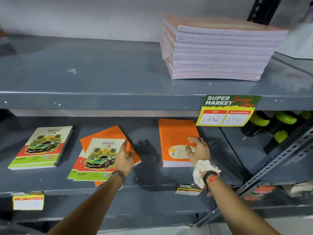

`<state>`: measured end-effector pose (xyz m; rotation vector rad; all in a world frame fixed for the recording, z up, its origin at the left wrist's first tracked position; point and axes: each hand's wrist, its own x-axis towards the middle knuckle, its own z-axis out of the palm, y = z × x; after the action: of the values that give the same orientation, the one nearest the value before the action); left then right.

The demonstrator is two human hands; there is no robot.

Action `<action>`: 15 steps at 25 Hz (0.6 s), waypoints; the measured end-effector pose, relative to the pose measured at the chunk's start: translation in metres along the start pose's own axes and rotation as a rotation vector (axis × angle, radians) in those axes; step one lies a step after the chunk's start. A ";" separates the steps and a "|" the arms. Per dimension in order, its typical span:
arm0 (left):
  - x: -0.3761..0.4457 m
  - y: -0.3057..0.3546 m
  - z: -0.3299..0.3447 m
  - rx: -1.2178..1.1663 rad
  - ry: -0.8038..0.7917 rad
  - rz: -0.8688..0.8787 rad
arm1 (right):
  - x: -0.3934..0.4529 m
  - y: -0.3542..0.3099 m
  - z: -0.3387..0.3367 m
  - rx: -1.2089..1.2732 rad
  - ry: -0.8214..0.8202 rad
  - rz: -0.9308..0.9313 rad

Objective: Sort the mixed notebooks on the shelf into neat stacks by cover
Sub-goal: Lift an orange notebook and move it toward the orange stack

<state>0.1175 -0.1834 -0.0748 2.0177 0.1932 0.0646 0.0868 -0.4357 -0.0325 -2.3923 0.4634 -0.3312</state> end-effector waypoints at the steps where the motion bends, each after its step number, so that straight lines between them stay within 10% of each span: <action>1: 0.003 -0.009 -0.022 0.053 0.050 -0.004 | -0.008 -0.015 0.011 0.022 -0.015 -0.044; 10: 0.014 -0.095 -0.152 0.454 -0.178 0.017 | -0.091 -0.122 0.147 0.021 -0.508 0.037; 15: 0.019 -0.095 -0.179 0.353 -0.291 0.004 | -0.111 -0.159 0.181 0.182 -0.423 0.243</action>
<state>0.1028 0.0193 -0.0826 2.3485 0.0149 -0.2771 0.0880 -0.1738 -0.0750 -2.1205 0.4931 0.2295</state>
